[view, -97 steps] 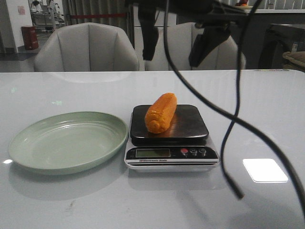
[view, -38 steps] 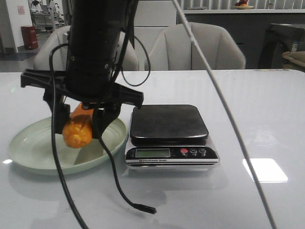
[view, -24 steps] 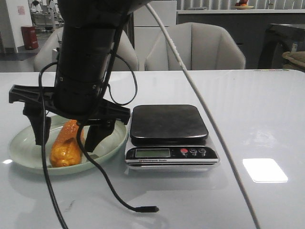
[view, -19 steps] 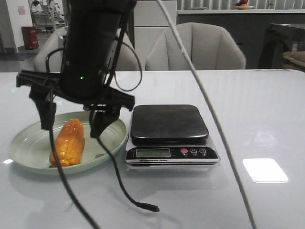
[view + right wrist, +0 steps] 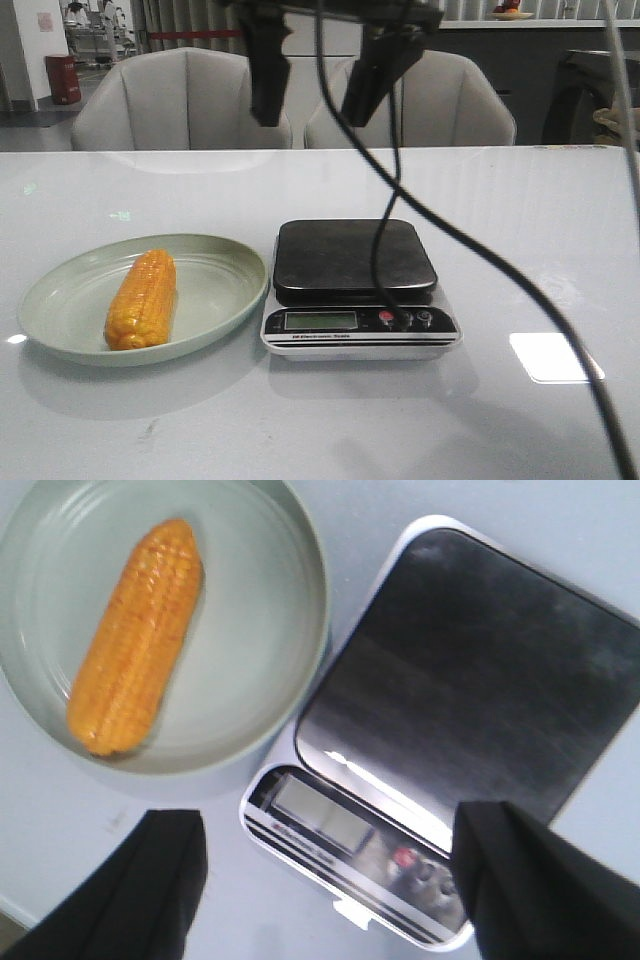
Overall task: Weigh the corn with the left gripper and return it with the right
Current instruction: 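Raise the open right gripper away from the plate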
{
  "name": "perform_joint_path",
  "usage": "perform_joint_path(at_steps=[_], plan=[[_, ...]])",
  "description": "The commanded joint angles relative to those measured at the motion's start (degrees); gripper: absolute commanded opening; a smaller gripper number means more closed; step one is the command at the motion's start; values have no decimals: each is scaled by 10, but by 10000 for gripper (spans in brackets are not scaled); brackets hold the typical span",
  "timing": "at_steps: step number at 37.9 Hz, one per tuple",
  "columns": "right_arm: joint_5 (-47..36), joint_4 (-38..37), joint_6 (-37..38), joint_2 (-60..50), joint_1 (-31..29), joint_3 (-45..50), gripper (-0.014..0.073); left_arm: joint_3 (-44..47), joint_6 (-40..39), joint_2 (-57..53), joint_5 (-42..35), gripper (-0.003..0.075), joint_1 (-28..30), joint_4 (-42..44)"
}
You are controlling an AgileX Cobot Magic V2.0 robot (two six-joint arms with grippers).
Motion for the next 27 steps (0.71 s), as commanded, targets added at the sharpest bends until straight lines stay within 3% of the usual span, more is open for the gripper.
perform_joint_path(at_steps=[1,10,27], plan=[[-23,8,-57,-93,-22,44,602,-16,-2,3,-44,114,2,2],[-195,8,-57,-296,-62,323,602,-16,-2,3,-44,114,2,2],[-355,5,-58,-617,-66,639,602,-16,-2,3,-44,114,2,2]])
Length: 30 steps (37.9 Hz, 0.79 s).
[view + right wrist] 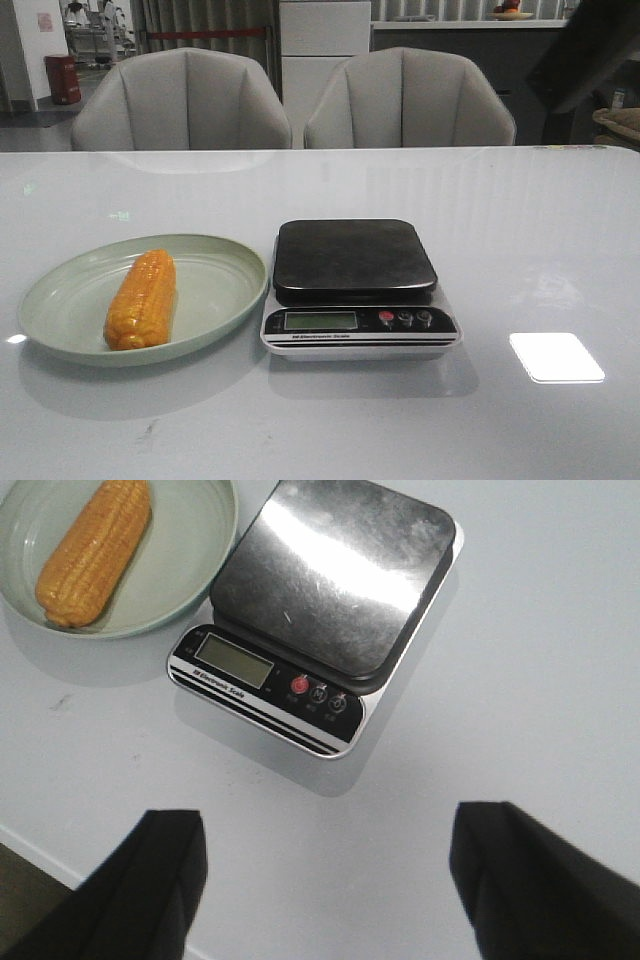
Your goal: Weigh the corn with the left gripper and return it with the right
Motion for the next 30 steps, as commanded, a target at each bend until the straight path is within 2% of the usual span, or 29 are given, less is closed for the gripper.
perform_joint_path(at_steps=[1,8,14,21,23,25,26,28,30], plan=[[-63,0,-6,-71,-3,40,602,-16,-2,3,-44,114,2,2],[-134,-7,-6,-233,-3,151,602,-16,-2,3,-44,114,2,2],[-247,-9,-6,-346,-3,247,602,-16,-2,3,-44,114,2,2],[-377,-9,-6,-398,-3,337,589,-16,-2,3,-44,114,2,2],[-386,-9,-6,-398,-3,342,526,-16,-2,3,-44,114,2,2],[-386,-9,-6,-398,-3,343,377,-16,-2,3,-44,114,2,2],[-386,-9,-6,-398,-3,343,262,-16,-2,3,-44,114,2,2],[-386,-9,-6,-398,-3,343,102,-16,-2,3,-44,114,2,2],[-386,-8,-5,-398,-3,343,161,-16,-2,3,-44,114,2,2]])
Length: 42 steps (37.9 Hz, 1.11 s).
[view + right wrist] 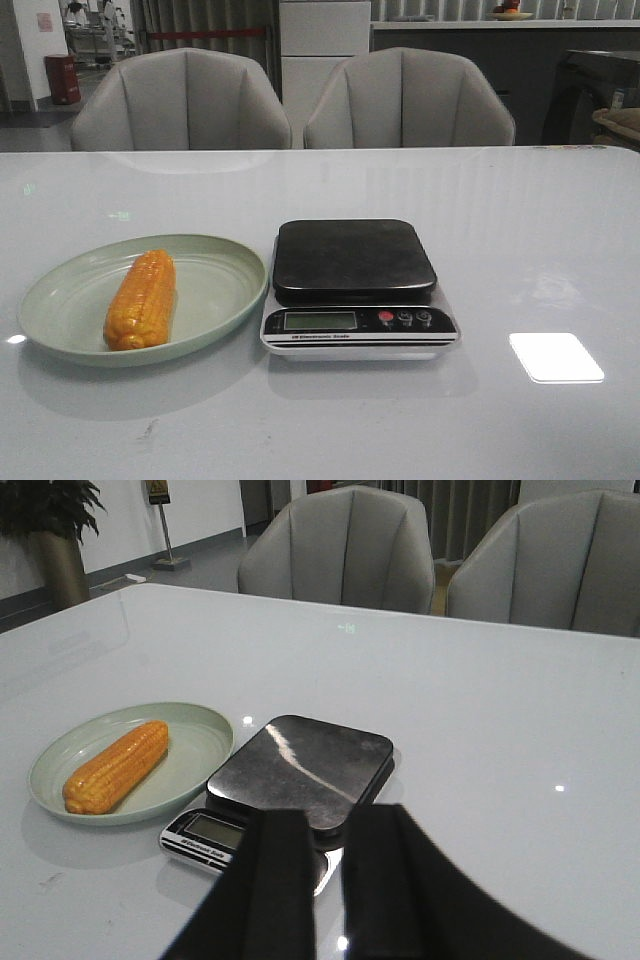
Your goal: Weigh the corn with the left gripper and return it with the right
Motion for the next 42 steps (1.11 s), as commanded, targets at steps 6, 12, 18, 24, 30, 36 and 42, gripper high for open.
perform_joint_path(at_steps=[6,12,18,24,30,36,42], plan=[[-52,-3,-3,5,-3,-15,193,-16,-2,3,-44,114,2,2],[-52,-3,-3,5,-3,-15,193,-16,-2,3,-44,114,2,2],[-52,-3,-3,5,-3,-15,193,-16,-2,3,-44,114,2,2],[-52,-3,-3,5,-3,-15,193,7,-2,-24,-45,114,36,-3],[-52,-3,-3,5,-3,-15,193,66,-1,-100,-84,114,153,-3],[-52,-3,-3,5,-3,-15,193,148,0,-181,-145,114,261,17],[-52,-3,-3,5,-3,-15,193,228,0,-229,-209,114,308,36]])
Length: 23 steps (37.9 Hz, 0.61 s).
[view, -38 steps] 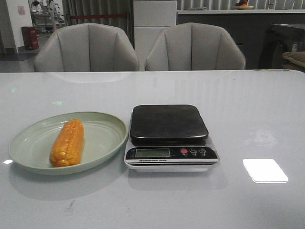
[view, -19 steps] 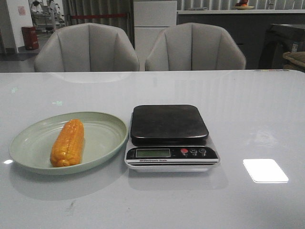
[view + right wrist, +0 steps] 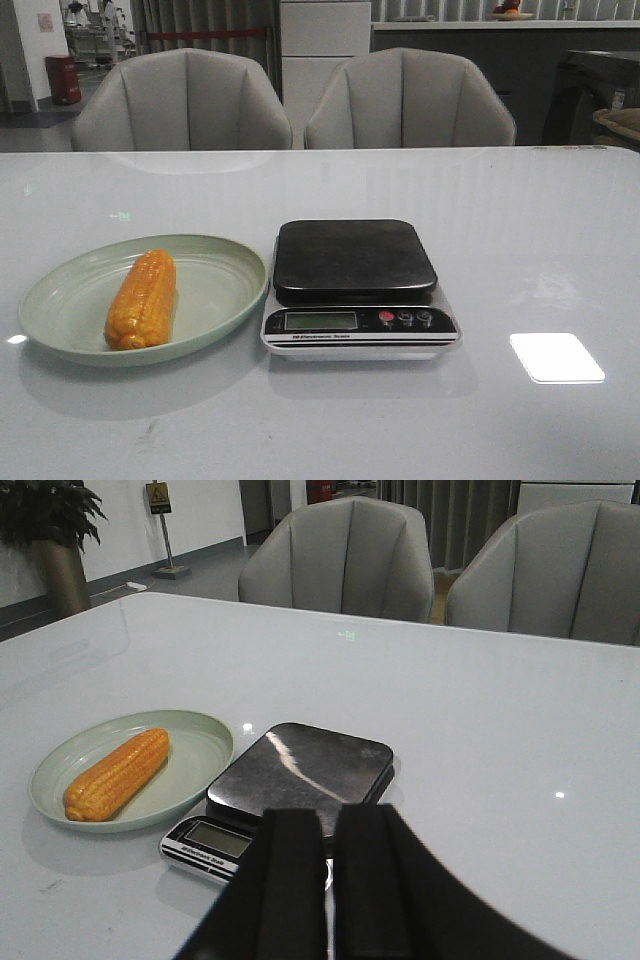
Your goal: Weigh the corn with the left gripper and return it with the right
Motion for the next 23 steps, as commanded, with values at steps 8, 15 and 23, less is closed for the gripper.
perform_joint_path(at_steps=[8,15,23], plan=[[-47,-3,-3,5,-3,-15,193,22,50,-15,-102,114,7,18],[-47,-3,-3,5,-3,-15,193,22,51,-15,-101,114,1,-35],[-47,-3,-3,5,-3,-15,193,22,51,-15,-101,114,1,-42]])
